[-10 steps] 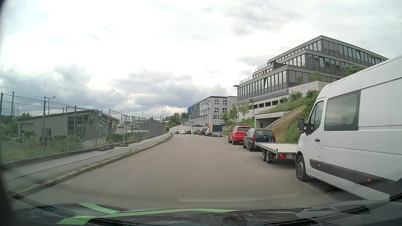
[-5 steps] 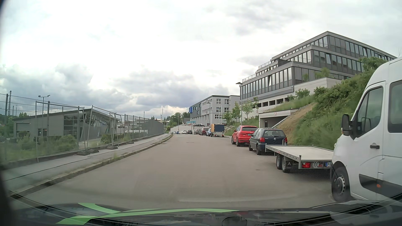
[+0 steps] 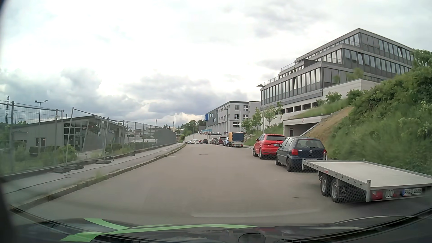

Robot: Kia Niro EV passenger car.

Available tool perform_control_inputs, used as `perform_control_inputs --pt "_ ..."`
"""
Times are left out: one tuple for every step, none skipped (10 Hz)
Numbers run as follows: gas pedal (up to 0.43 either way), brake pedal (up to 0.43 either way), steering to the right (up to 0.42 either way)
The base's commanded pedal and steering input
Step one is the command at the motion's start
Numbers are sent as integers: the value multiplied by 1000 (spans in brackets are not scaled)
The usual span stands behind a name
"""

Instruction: Follow the waypoints while adhering to traffic rules and regulations

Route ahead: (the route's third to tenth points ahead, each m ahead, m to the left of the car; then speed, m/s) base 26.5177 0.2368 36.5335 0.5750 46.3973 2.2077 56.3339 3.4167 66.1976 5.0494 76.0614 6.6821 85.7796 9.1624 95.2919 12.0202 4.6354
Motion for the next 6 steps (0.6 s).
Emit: perform_control_inputs --pt "28 0 -14" --pt "39 0 -14" --pt "87 0 -14" --pt "150 0 -14" --pt "150 0 -14" --pt "138 0 -14"
